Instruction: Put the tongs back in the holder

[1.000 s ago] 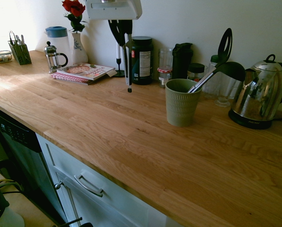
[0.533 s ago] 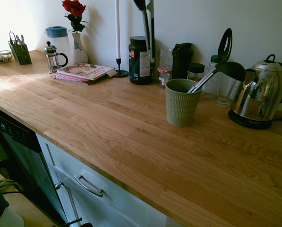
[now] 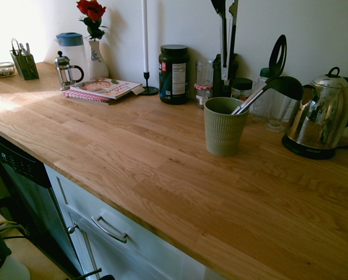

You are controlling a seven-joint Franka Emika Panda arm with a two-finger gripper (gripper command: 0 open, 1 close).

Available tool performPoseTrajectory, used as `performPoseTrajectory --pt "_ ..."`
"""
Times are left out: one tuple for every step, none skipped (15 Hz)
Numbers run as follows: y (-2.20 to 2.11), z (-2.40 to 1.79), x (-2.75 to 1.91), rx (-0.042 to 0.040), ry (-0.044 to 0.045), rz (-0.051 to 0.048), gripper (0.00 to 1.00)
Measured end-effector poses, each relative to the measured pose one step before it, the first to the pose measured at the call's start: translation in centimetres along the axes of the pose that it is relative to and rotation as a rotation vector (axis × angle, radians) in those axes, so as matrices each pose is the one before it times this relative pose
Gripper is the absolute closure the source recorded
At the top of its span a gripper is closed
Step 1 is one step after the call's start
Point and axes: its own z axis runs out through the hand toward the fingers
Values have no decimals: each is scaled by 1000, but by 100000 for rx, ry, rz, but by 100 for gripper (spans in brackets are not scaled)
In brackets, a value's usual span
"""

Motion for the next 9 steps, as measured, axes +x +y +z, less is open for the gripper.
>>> performPoseTrajectory --pt "600 823 32 -280 -1230 521 100" --pt "574 880 28 -112 -573 702 100" --pt "492 1199 2 -53 -520 635 100" --pt "501 1303 -4 -212 -730 611 100" --pt "523 1391 -64 -541 -890 642 100" --pt "448 1424 -171 -382 -1048 597 100" --pt "334 1176 -192 -177 -976 504 100" --pt "197 894 -208 -284 -727 262 100" --pt "149 630 -183 -374 -813 180 0"
